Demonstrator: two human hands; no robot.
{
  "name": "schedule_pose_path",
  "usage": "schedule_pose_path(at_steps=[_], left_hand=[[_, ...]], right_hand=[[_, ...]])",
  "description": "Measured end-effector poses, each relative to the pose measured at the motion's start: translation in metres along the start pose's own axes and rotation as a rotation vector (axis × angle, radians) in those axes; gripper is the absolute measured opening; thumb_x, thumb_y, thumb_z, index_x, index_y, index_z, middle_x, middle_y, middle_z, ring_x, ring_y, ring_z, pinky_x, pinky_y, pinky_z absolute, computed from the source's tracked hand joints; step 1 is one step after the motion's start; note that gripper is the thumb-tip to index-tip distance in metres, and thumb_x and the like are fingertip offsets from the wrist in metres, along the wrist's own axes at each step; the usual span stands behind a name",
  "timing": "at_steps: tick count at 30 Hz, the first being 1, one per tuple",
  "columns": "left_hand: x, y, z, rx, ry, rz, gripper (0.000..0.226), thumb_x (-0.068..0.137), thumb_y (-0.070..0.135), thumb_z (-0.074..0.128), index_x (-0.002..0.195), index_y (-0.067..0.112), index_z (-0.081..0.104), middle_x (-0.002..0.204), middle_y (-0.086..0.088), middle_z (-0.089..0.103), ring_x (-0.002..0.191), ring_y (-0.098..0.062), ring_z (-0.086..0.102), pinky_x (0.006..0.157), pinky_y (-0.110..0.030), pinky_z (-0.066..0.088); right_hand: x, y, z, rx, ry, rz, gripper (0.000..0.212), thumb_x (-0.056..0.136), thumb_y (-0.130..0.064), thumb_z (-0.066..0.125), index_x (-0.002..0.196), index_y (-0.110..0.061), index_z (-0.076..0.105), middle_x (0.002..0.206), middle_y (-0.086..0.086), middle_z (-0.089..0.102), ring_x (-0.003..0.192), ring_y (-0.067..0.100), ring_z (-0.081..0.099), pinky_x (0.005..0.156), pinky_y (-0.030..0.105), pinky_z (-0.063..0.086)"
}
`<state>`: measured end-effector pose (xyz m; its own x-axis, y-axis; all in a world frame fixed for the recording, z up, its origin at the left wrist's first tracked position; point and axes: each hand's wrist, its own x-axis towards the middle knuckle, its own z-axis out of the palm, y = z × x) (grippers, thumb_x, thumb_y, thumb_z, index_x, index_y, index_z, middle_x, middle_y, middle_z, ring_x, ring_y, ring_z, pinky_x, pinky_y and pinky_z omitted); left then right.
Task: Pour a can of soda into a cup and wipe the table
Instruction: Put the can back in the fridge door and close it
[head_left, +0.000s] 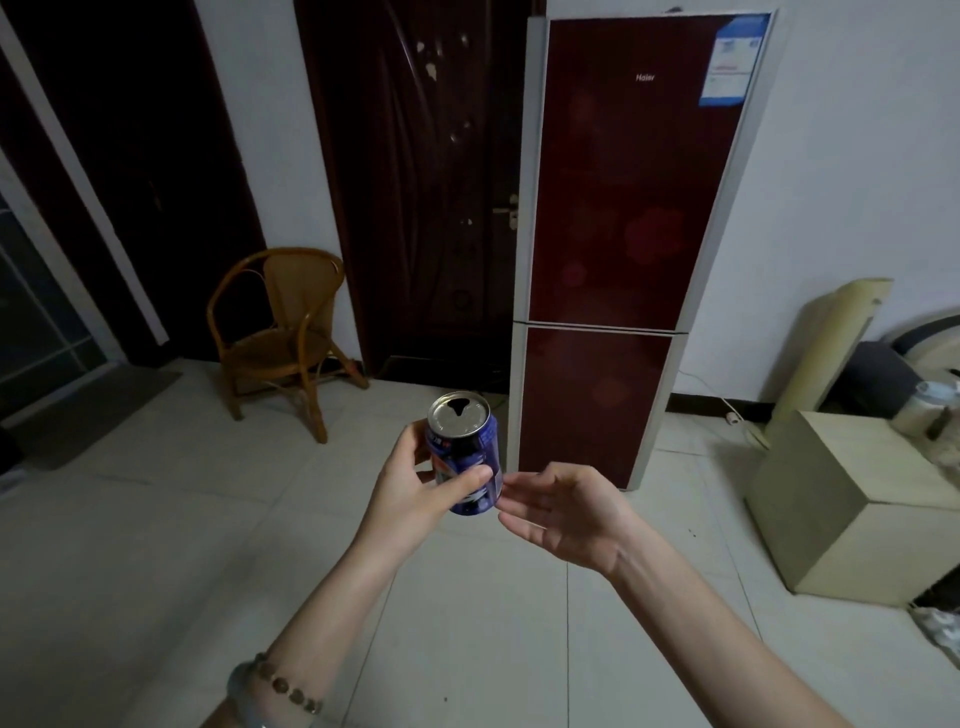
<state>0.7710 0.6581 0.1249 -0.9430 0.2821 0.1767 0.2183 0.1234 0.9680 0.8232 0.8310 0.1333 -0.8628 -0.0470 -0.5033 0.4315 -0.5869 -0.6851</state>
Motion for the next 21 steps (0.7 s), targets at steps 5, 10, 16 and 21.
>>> schedule_pose_path(at_steps=[5,10,16,21], left_hand=[[0.089,-0.026,-0.017,-0.017,-0.028,-0.02,0.076,0.052,0.046,0.082,0.12,0.026,0.053,0.116,0.012,0.062,0.113,-0.008,0.055,0.089,-0.026,0.048],[0.198,-0.046,-0.039,-0.021,-0.096,0.017,0.062,0.066,0.028,0.083,0.12,0.028,0.052,0.115,0.015,0.06,0.111,-0.004,0.054,0.084,-0.018,0.046],[0.331,-0.045,-0.063,-0.006,-0.203,0.083,0.052,0.07,0.013,0.08,0.11,0.028,0.051,0.101,0.02,0.058,0.084,0.023,0.053,0.067,0.0,0.041],[0.425,-0.053,-0.073,-0.008,-0.259,0.086,0.056,0.058,0.033,0.087,0.104,0.034,0.054,0.105,0.014,0.065,0.098,0.001,0.061,0.084,-0.018,0.046]], right_hand=[[0.077,-0.036,0.017,0.008,0.036,-0.025,0.024,0.08,0.0,0.042,0.094,0.004,0.061,0.089,0.016,0.068,0.087,0.026,0.063,0.088,0.036,0.049],[0.167,-0.083,0.04,0.036,0.063,-0.075,0.027,0.079,0.0,0.042,0.099,0.004,0.06,0.09,0.017,0.068,0.086,0.026,0.064,0.086,0.036,0.05],[0.263,-0.149,0.077,0.1,0.102,-0.142,0.029,0.081,-0.002,0.04,0.102,0.005,0.058,0.093,0.016,0.063,0.086,0.025,0.06,0.083,0.034,0.048],[0.325,-0.197,0.097,0.155,0.127,-0.175,0.029,0.081,-0.002,0.039,0.103,0.004,0.057,0.09,0.015,0.062,0.081,0.023,0.058,0.08,0.032,0.047]])
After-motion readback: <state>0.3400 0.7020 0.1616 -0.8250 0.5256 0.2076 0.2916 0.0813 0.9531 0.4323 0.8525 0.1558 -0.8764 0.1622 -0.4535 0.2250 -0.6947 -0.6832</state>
